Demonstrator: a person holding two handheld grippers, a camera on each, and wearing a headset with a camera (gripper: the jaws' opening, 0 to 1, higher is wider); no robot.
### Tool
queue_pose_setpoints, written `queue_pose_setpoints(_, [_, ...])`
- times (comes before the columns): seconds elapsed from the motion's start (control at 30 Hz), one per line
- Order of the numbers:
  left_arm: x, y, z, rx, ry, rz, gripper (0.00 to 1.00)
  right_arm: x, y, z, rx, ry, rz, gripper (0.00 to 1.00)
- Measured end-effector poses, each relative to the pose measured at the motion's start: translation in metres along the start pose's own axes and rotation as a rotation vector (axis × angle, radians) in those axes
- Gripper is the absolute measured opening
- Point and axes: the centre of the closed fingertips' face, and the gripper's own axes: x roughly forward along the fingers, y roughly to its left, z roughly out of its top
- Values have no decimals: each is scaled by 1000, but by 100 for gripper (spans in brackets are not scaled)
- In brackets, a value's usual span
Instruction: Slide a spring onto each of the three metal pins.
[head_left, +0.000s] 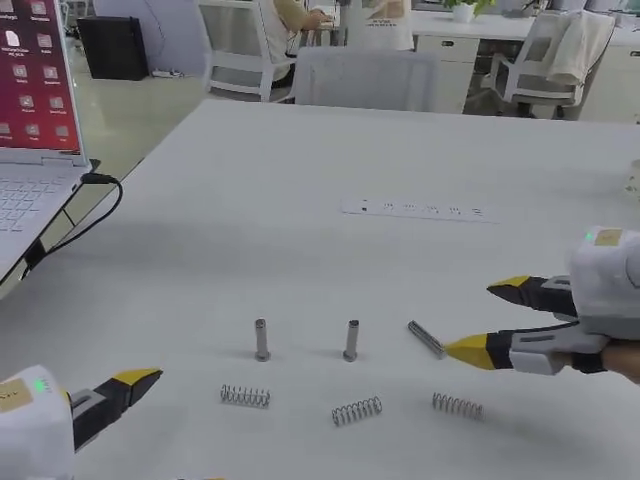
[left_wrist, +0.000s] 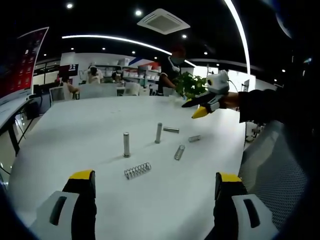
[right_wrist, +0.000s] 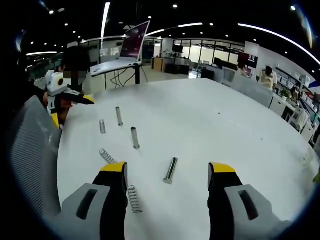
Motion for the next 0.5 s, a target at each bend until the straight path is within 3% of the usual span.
queue_pose_setpoints(0.5, [0,1,-2,-8,1,11,96,41,-11,-2,12,93,-15,56])
